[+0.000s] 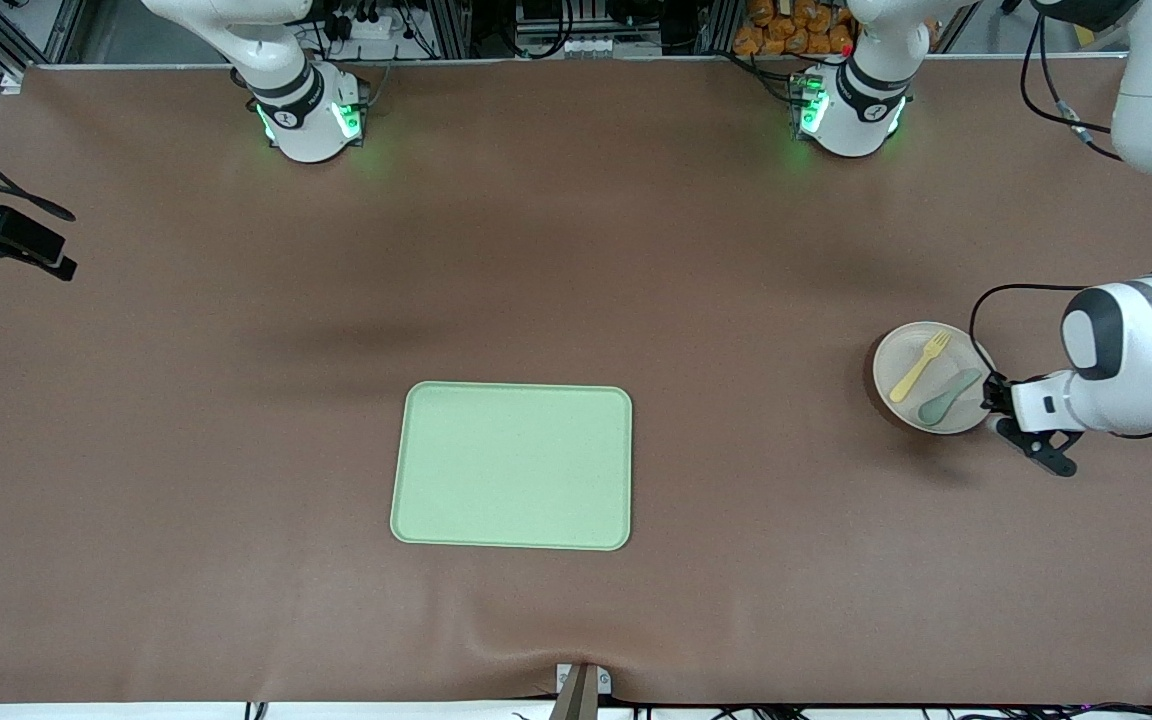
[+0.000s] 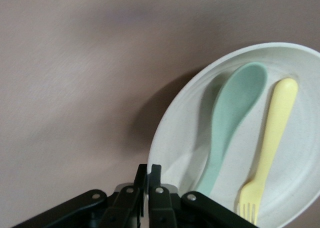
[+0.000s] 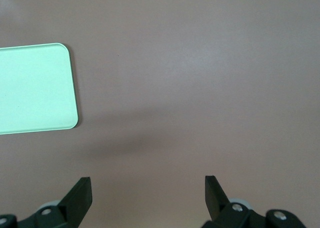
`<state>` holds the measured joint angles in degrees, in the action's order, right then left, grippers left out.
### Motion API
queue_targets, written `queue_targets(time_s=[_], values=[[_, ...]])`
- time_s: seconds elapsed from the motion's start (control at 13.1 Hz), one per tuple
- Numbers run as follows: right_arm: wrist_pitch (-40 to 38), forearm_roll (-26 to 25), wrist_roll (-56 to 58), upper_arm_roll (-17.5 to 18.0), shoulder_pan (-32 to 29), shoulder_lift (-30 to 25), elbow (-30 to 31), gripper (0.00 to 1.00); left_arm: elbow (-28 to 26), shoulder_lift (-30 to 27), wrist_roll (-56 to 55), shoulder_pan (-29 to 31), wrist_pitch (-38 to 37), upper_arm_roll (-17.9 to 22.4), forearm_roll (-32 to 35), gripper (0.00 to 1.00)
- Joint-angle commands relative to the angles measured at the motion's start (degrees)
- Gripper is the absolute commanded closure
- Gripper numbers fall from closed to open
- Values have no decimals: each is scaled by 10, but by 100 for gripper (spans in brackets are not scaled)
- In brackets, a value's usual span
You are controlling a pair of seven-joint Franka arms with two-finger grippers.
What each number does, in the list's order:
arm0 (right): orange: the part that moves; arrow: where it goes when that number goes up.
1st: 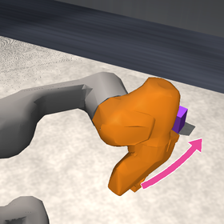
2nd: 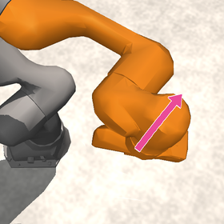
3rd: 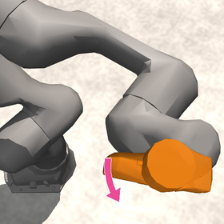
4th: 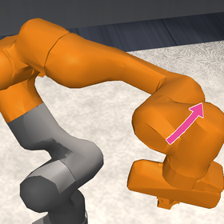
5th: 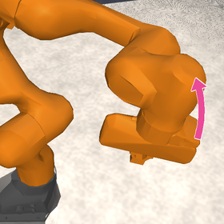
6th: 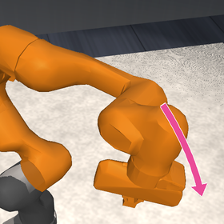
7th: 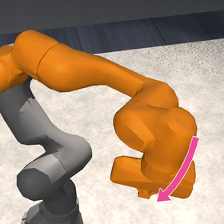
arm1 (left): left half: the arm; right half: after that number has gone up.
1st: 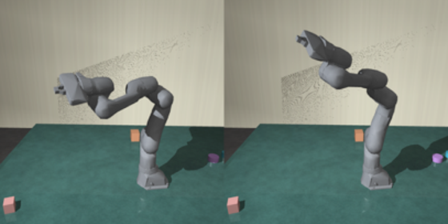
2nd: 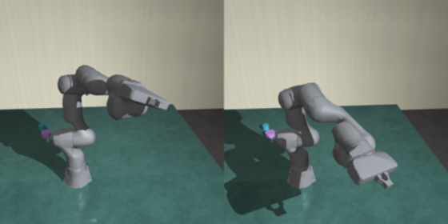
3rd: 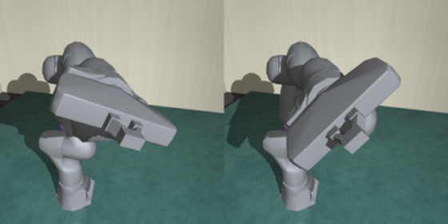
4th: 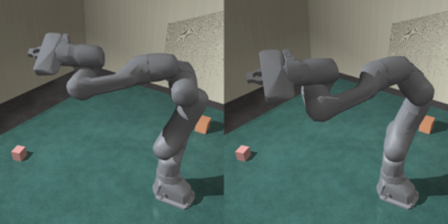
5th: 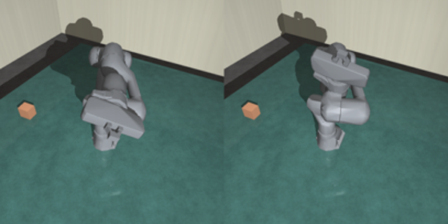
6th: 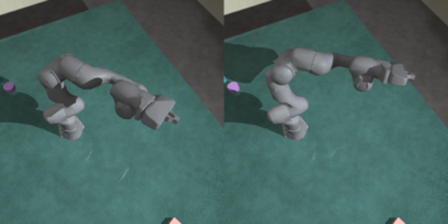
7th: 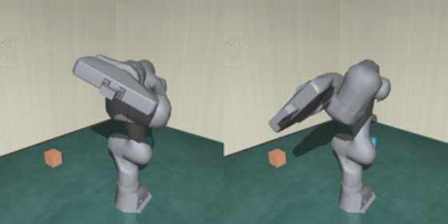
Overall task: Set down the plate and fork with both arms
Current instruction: 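Close the left gripper on the plate rim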
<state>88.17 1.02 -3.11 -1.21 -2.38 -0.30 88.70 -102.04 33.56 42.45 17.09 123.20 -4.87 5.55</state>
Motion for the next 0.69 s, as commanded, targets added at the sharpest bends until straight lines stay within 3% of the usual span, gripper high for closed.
queue_targets(time_s=[0.0, 0.31, 0.61], values=[[-8, 8, -3, 5, -10, 4, -10, 0, -8, -26, -70, 3, -15, -8, -2, 100], [-8, 9, -3, 5, -9, 4, -10, 0, 39, -30, -120, 4, -49, -12, -100, 100], [-8, 9, -3, 5, -9, 4, -10, 0, 91, -27, -176, -3, -103, -12, -155, 100]])
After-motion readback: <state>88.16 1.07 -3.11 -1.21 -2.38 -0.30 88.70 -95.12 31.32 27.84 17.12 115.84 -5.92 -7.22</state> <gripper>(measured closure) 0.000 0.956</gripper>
